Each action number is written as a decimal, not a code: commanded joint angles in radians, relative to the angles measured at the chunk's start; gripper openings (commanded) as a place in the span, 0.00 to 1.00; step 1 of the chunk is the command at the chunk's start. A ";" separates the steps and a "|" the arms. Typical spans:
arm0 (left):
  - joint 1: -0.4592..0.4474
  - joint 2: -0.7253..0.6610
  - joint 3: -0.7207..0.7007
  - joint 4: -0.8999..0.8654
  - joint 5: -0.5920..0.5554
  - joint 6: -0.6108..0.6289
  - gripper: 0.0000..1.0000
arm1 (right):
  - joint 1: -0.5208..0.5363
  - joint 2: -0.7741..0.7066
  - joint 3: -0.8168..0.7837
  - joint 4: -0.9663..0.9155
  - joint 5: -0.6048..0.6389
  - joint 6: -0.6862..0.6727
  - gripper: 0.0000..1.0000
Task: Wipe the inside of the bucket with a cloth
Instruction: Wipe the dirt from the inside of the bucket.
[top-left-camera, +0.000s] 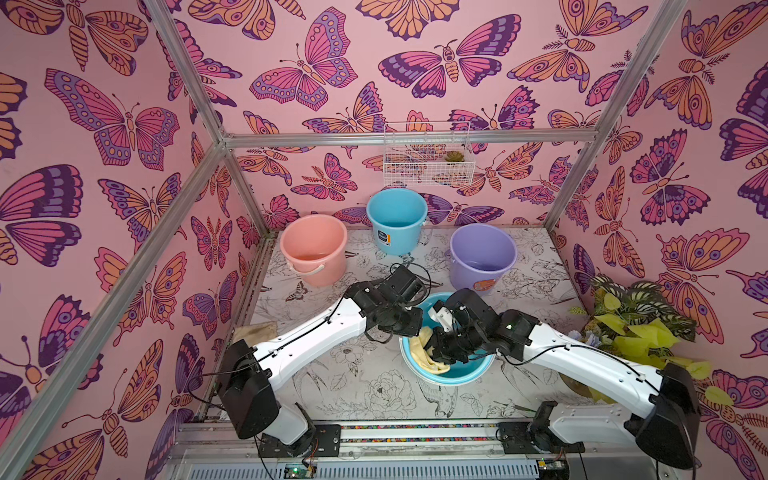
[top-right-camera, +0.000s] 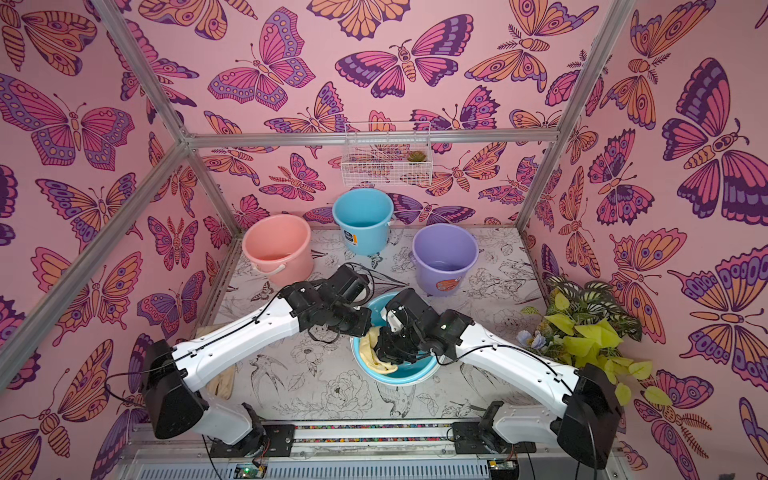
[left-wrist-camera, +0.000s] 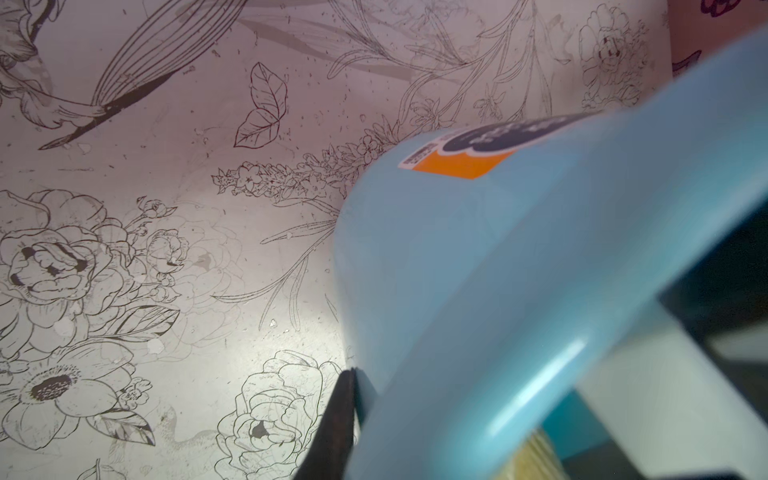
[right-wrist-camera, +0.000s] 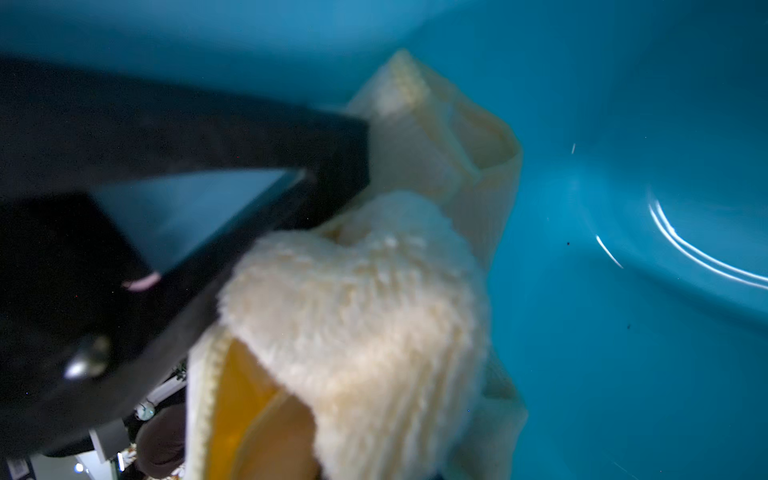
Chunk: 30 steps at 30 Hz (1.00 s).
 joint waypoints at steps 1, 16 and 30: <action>0.004 -0.009 0.020 0.071 0.040 -0.027 0.00 | -0.002 0.053 0.006 0.142 0.011 0.083 0.00; 0.004 -0.013 0.018 0.084 0.053 -0.025 0.00 | -0.023 0.277 -0.038 0.269 0.256 0.218 0.00; 0.004 -0.023 0.021 0.086 0.047 -0.023 0.00 | -0.037 0.535 -0.008 0.215 0.385 0.151 0.00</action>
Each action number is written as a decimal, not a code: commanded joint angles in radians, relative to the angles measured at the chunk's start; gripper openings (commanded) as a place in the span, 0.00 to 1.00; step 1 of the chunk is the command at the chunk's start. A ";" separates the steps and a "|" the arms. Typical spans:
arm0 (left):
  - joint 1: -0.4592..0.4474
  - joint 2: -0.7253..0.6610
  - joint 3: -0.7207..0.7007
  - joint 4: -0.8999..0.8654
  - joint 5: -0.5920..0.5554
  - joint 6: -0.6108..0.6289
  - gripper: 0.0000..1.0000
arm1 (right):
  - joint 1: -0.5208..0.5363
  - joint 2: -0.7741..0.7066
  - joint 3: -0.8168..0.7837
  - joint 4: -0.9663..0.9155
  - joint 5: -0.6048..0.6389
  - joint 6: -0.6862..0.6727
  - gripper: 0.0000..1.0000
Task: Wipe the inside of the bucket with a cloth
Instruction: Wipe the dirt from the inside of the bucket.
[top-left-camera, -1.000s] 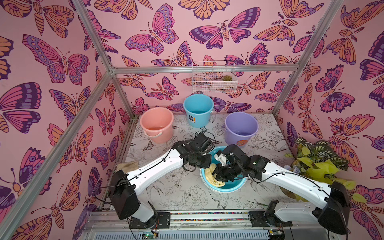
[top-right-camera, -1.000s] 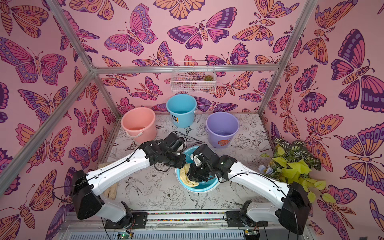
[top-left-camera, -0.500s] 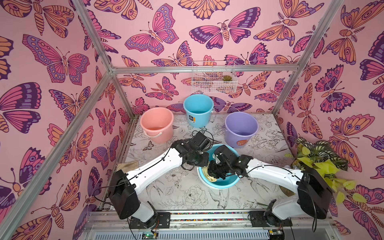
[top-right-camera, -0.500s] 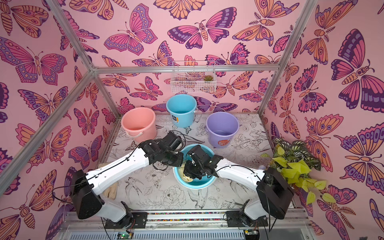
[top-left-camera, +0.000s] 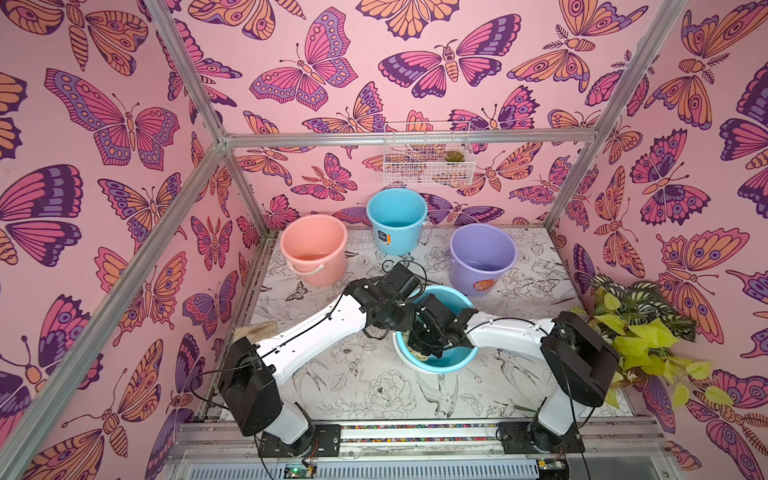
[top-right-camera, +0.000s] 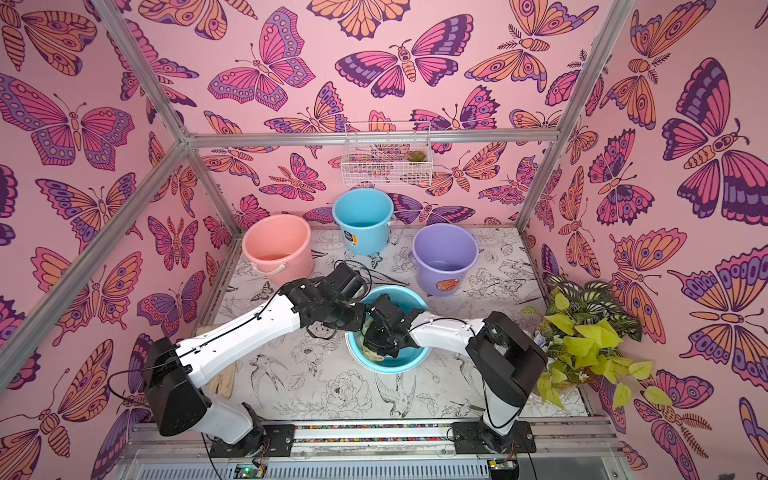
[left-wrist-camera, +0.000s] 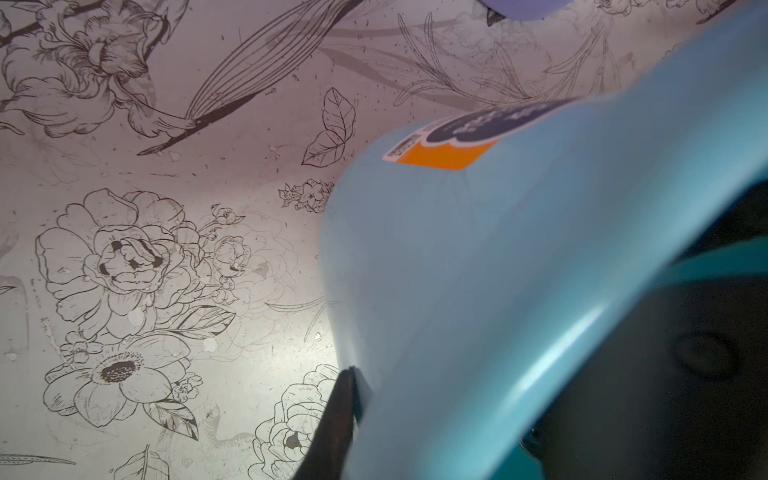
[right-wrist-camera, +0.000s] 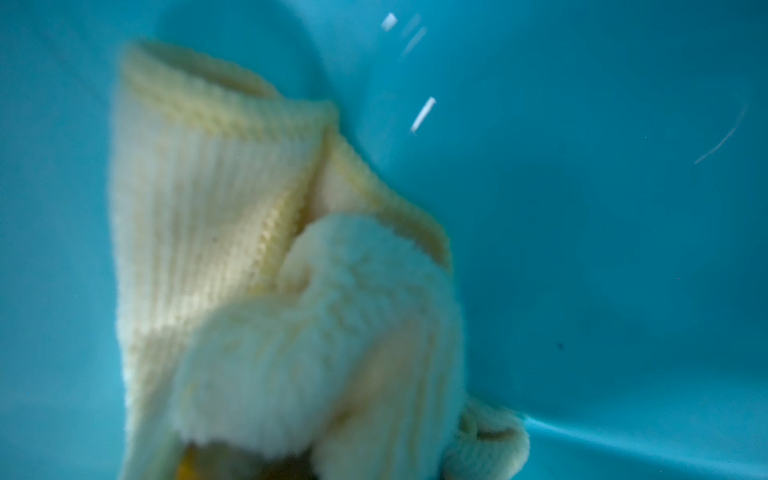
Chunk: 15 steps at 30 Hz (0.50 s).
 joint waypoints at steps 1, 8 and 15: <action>-0.026 -0.040 0.019 0.092 0.154 -0.002 0.00 | -0.016 0.091 -0.028 -0.048 0.120 -0.048 0.00; -0.025 -0.046 0.014 0.092 0.153 -0.002 0.00 | -0.015 0.025 -0.006 -0.094 0.091 -0.099 0.00; -0.021 -0.031 0.015 0.093 0.147 0.002 0.00 | 0.001 -0.136 0.043 -0.192 0.064 -0.151 0.00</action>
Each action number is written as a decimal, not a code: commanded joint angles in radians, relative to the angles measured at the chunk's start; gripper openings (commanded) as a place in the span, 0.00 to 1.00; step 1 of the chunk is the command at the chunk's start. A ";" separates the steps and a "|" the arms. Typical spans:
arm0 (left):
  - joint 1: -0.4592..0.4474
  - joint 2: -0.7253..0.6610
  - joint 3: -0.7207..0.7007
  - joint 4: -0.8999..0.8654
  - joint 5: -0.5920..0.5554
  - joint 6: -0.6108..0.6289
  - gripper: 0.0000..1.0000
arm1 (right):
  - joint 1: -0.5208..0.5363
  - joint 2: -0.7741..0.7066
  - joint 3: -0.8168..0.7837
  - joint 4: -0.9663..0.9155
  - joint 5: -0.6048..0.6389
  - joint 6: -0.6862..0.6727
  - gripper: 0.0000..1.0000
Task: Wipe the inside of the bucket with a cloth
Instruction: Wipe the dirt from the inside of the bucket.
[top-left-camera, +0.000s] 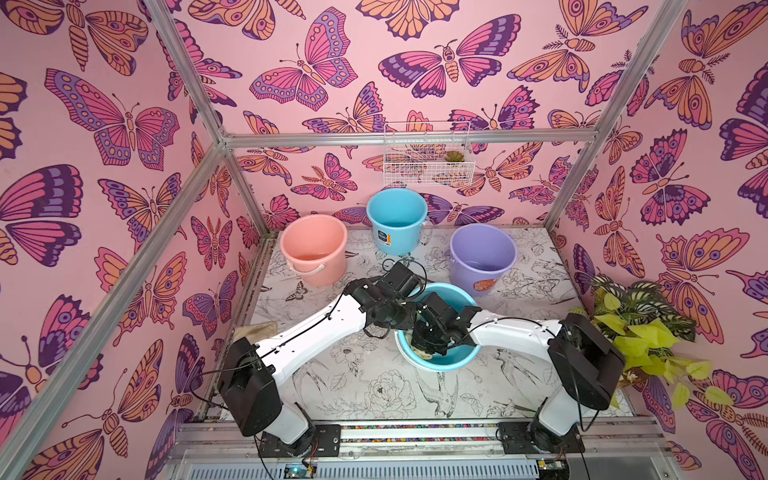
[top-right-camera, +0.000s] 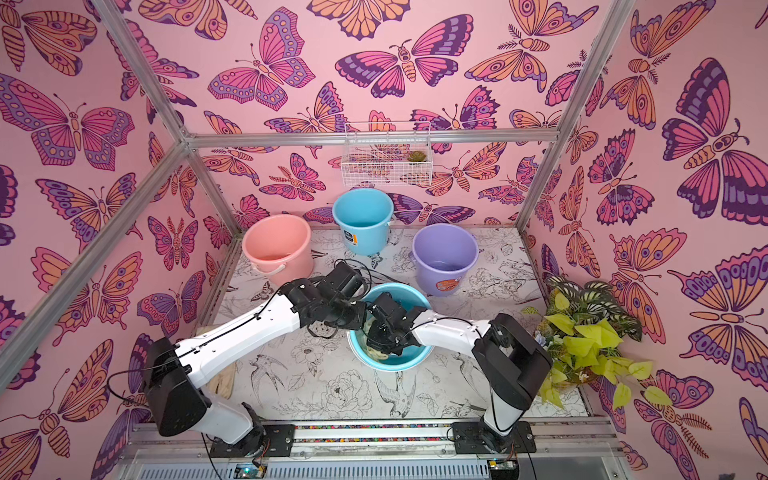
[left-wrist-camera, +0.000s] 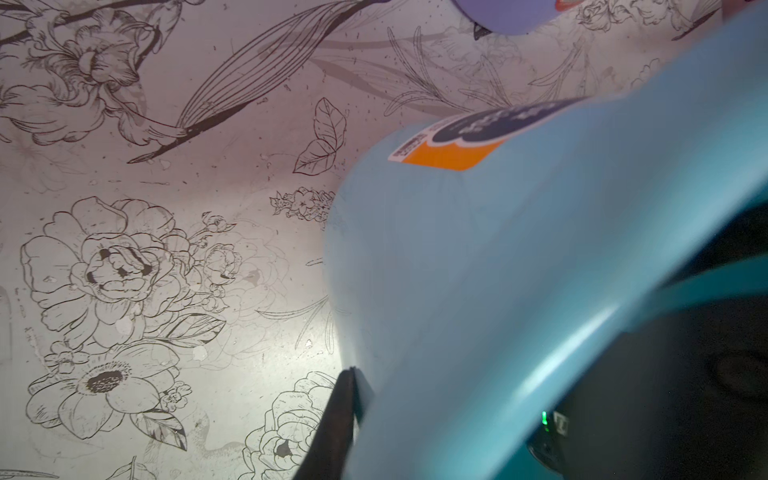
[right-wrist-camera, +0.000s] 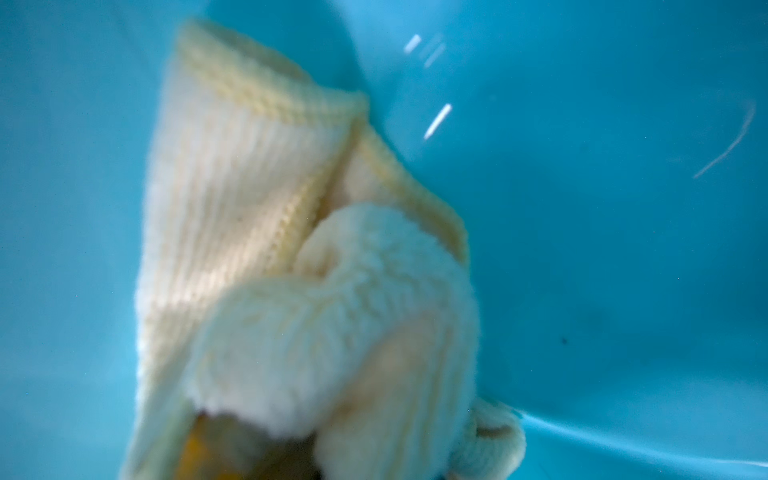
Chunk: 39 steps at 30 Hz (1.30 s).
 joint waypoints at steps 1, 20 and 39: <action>-0.018 -0.028 0.016 0.059 0.112 0.009 0.00 | 0.011 -0.073 0.042 -0.076 0.024 -0.063 0.00; 0.000 -0.026 0.008 0.054 0.108 0.014 0.00 | 0.025 -0.376 0.064 -0.156 0.098 -0.314 0.00; 0.000 -0.066 -0.003 0.042 0.136 0.021 0.00 | 0.024 -0.689 -0.101 -0.076 0.241 -2.122 0.00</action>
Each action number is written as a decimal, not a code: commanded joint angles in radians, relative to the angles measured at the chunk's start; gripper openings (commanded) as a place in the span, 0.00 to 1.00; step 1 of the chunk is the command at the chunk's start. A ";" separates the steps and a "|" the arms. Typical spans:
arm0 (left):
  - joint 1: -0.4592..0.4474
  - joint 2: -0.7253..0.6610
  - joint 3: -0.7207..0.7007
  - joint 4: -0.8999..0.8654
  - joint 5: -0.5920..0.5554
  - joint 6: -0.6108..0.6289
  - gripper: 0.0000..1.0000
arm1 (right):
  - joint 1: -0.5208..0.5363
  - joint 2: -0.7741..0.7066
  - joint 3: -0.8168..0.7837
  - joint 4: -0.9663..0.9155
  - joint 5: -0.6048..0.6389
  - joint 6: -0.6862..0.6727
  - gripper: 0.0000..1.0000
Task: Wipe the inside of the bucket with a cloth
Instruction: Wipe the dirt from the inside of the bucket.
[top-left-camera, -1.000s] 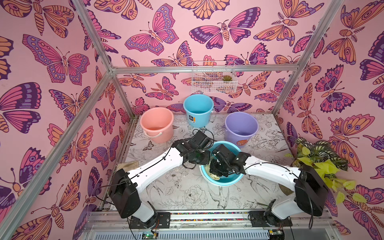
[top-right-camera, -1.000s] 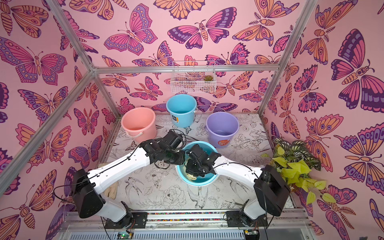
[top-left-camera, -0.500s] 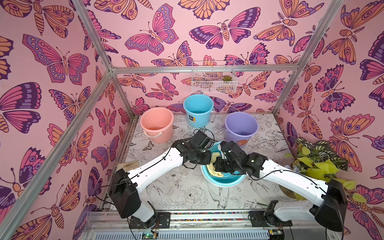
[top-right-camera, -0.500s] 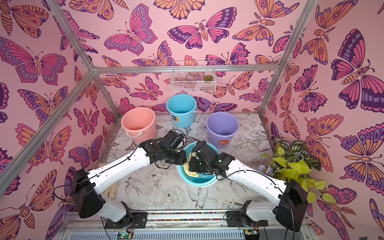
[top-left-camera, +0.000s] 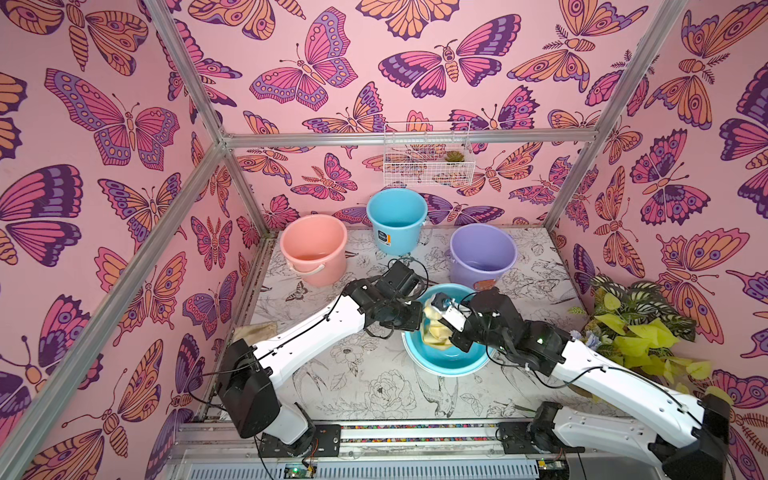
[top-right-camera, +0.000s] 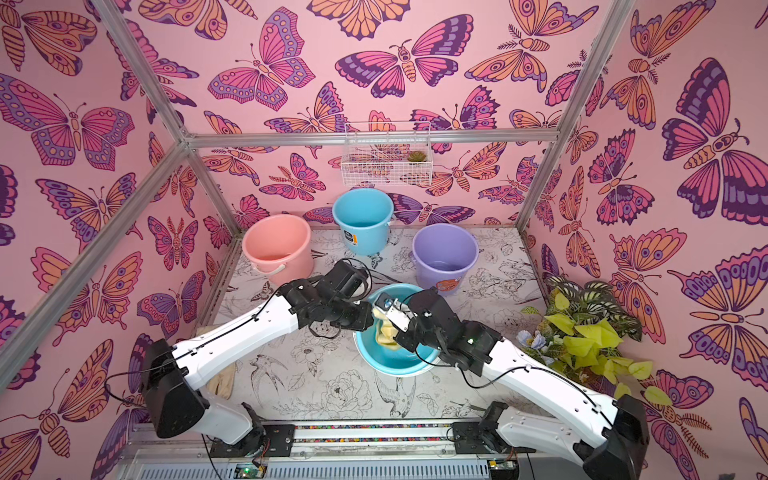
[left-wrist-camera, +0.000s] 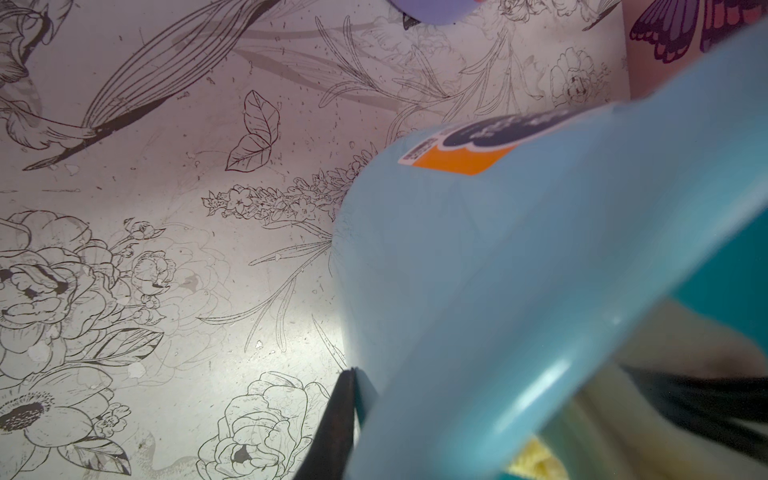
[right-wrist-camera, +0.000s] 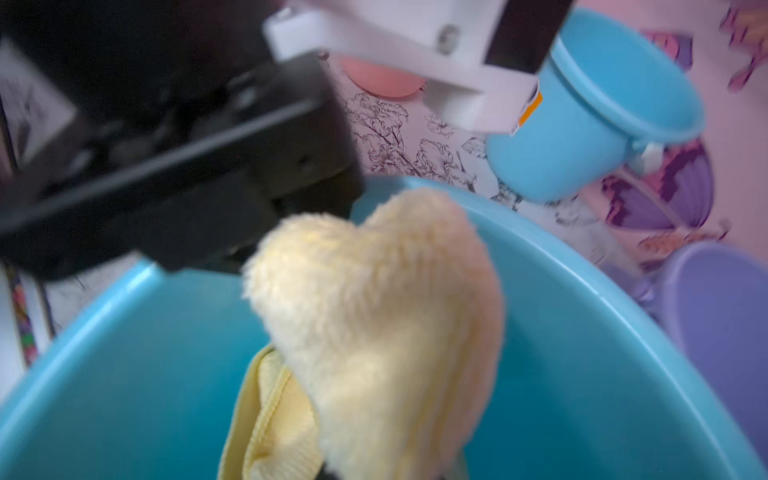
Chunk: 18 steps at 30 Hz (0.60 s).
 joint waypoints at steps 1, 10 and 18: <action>0.000 -0.046 -0.004 0.004 0.030 0.016 0.00 | 0.003 -0.061 -0.013 -0.045 0.034 -0.610 0.00; 0.000 -0.030 0.012 -0.009 0.094 0.064 0.00 | 0.003 -0.054 -0.040 0.040 0.121 -1.383 0.00; -0.003 -0.024 0.024 -0.079 0.103 0.120 0.00 | 0.004 0.044 0.041 0.082 0.072 -1.575 0.00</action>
